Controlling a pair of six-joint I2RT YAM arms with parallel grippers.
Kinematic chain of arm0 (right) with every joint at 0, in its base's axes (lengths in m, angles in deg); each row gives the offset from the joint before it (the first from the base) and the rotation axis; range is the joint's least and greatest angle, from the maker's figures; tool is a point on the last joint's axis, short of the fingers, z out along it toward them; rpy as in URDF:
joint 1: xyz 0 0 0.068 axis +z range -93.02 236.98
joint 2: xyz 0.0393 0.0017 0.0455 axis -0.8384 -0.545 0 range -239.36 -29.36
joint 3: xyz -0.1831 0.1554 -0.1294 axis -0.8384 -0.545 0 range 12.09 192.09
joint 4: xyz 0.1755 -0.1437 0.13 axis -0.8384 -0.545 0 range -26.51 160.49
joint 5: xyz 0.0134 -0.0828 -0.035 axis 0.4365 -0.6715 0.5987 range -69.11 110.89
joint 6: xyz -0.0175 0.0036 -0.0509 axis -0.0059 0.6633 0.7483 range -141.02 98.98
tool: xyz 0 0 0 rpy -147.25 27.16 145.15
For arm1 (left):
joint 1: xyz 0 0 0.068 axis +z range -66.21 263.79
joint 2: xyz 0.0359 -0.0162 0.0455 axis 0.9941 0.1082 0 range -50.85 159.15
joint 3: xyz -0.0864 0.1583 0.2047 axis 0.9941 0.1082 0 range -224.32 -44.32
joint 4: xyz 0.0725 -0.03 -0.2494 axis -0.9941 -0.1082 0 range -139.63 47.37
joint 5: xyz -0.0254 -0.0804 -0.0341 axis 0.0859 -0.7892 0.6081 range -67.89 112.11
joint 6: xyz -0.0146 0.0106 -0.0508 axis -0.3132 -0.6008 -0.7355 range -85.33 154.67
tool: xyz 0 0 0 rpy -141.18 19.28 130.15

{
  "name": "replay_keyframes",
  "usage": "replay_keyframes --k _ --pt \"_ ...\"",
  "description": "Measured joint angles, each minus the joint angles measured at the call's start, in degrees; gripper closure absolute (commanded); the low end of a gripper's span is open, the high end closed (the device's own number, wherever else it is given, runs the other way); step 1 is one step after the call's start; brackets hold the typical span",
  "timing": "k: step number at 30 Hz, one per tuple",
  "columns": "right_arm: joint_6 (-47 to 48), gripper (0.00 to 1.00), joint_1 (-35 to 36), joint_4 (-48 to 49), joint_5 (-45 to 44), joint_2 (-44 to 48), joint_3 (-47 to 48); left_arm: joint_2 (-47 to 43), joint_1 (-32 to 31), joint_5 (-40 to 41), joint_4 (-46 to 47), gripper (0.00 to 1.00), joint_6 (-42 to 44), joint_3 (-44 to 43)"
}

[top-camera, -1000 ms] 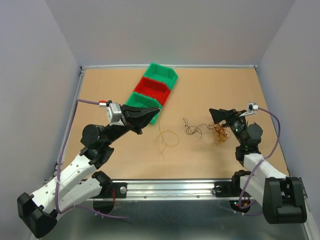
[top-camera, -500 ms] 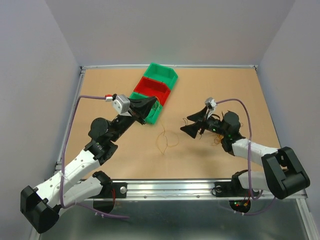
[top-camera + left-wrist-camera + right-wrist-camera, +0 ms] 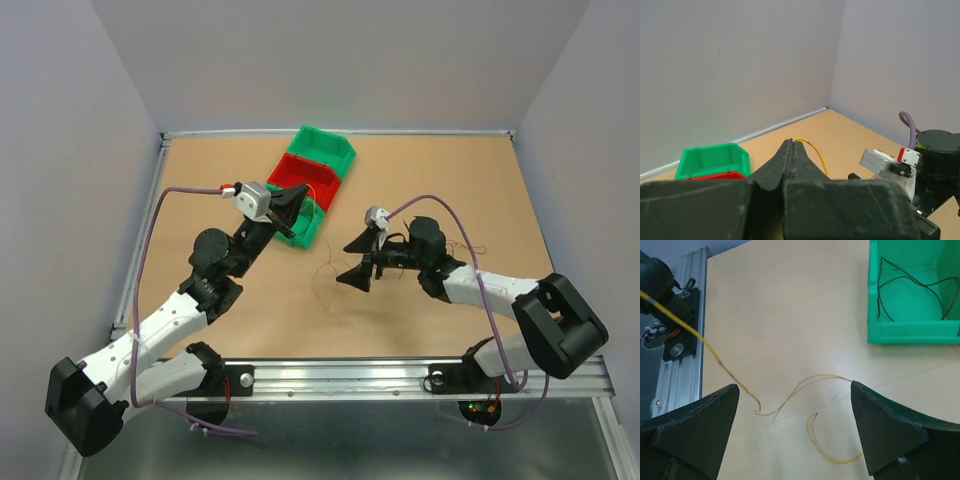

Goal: Untangle the cables

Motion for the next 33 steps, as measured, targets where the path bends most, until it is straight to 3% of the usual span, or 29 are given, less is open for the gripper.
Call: replay_keyframes --k 2,5,6,8,9,11,19,21,33 --pt "0.48 0.04 1.31 -0.35 -1.16 -2.19 1.79 0.74 0.0 0.17 0.02 1.0 0.26 0.0" --pt "1.09 0.17 4.0 -0.68 -3.98 -6.49 5.01 1.16 0.0 1.81 0.02 1.0 0.44 0.0" --pt "1.27 0.37 5.07 -1.2 -5.25 -8.52 6.62 1.2 0.0 2.56 0.04 1.0 0.44 0.0" --pt "1.95 0.62 6.12 -1.62 -6.51 -11.08 8.59 1.92 0.0 5.07 -0.09 1.0 0.46 -0.11" --pt "1.75 0.84 6.6 -2.05 -7.67 -12.15 9.49 2.69 0.0 6.73 -0.52 1.0 0.44 -0.57" --pt "1.38 0.99 6.93 -2.43 -9.84 -13.03 10.1 4.59 0.0 9.42 -1.36 1.0 0.59 -1.9" --pt "-1.84 0.99 6.91 -8.31 -27.63 -10.93 10.45 16.04 0.0 14.75 -7.17 1.0 5.51 -8.72" --pt "-2.16 0.88 6.91 -12.17 -31.19 -10.69 11.98 19.45 0.0 14.14 -9.94 1.0 6.95 -10.36" --pt "-0.02 0.72 6.8 -20.76 -39.36 -22.25 20.79 22.84 0.15 17.42 -17.7 1.0 12.09 -11.91"
